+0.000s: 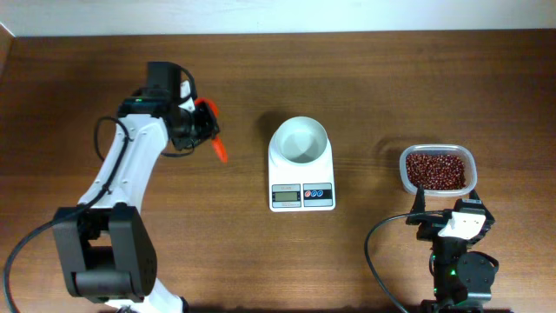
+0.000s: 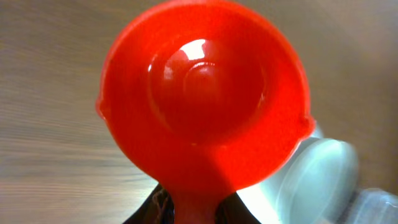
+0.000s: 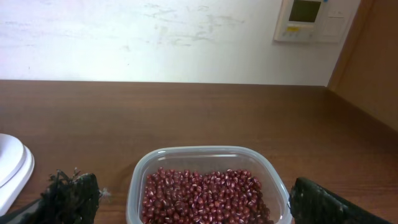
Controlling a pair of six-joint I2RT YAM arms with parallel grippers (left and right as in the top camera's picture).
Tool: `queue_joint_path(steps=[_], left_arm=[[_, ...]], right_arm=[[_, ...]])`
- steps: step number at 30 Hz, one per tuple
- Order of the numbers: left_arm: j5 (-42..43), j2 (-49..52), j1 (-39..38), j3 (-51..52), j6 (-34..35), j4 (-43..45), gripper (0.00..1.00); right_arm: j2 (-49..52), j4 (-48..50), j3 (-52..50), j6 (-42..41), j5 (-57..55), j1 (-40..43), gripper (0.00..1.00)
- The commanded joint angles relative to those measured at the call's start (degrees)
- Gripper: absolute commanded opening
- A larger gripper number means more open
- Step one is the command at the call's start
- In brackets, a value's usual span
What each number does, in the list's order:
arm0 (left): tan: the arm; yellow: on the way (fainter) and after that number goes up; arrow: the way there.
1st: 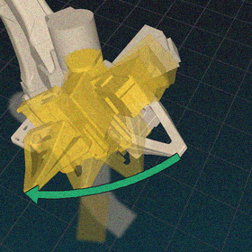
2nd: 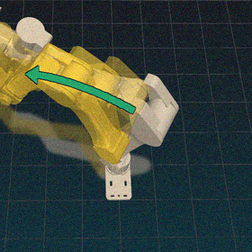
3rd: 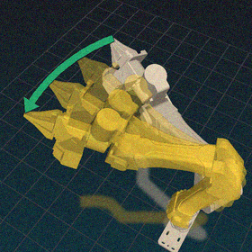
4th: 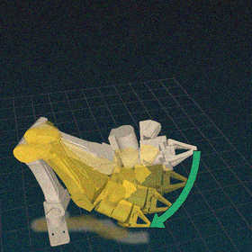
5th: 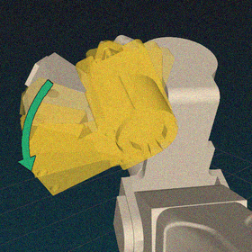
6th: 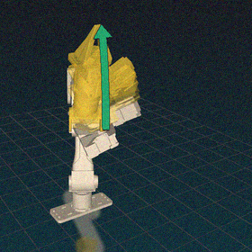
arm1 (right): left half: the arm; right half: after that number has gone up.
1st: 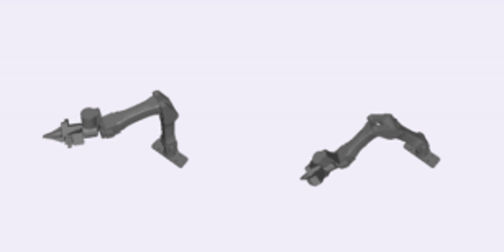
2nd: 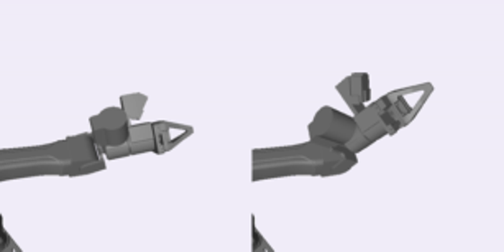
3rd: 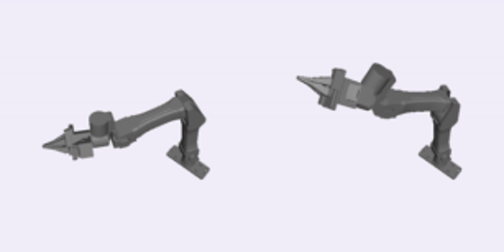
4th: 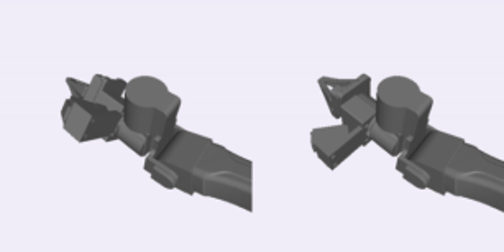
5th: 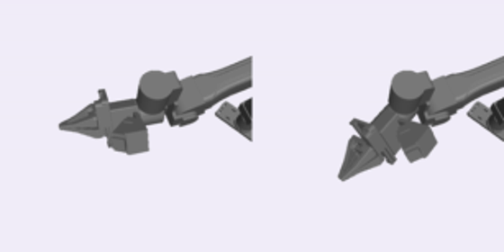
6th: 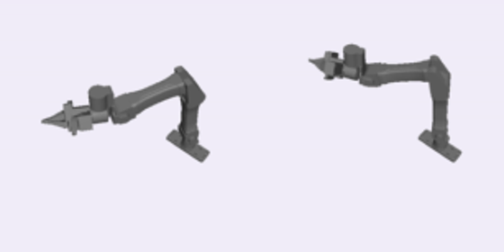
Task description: Scoop item into bowl and weigh 50g on scale
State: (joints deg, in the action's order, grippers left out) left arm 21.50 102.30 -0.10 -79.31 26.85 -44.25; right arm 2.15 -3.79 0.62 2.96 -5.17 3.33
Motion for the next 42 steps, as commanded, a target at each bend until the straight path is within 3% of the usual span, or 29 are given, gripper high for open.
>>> queue_joint_path(steps=[1,5,7,13,16,19,22,25,32,34,37,39,40,42], left_arm=[[19.9,-1.1,2.6,0.2,12.7,1.6,0.0],[23.6,-1.1,2.9,0.2,23.3,1.6,0.0],[27.7,-1.1,2.8,0.2,23.3,1.8,0.0],[28.9,-1.1,2.8,0.2,23.3,1.8,0.0],[30.8,-1.1,2.8,0.2,23.3,1.8,0.0],[30.8,-1.1,2.8,0.2,23.3,1.8,0.0],[30.8,-1.1,2.8,0.2,23.5,1.8,0.0],[31.8,-1.1,2.8,0.2,28.8,1.9,0.0],[35.8,-1.1,1.4,0.2,38.6,9.1,0.0],[35.7,-1.1,-0.2,0.2,41.9,12.5,0.0],[35.5,-1.1,-3.1,0.2,45.7,19.7,0.0],[33.4,-1.1,-5.2,0.2,46.1,22.7,0.0],[31.9,-1.1,-6.4,0.2,46.1,22.8,0.0],[29.7,-1.1,-8.2,0.2,47.0,22.8,0.0]], right_arm=[[-0.3,-0.3,-0.3,-0.2,-0.9,0.1,0.99],[-0.3,-0.3,-0.3,-0.2,-0.9,0.1,0.99],[-0.3,1.9,-0.3,1.3,-2.6,0.1,0.99],[-0.3,3.8,-0.3,1.1,4.1,0.1,0.99],[-0.3,13.5,-0.1,0.2,11.1,0.1,0.99],[0.6,13.8,5.8,-6.0,10.5,0.1,0.99],[10.0,9.4,18.4,-6.0,10.6,0.1,0.99],[24.9,0.2,35.1,-6.0,15.4,0.1,0.99],[61.2,-46.5,86.2,-6.0,24.3,0.1,0.99],[68.8,-56.1,97.7,-6.0,28.0,0.1,0.99],[75.7,-57.7,104.2,-6.4,41.5,0.1,0.99],[78.8,-58.2,104.2,-9.1,43.6,-0.3,0.69],[80.3,-59.6,104.2,-11.9,41.8,-1.1,0.59],[83.1,-60.8,104.2,-12.4,39.8,-4.9,0.63]])
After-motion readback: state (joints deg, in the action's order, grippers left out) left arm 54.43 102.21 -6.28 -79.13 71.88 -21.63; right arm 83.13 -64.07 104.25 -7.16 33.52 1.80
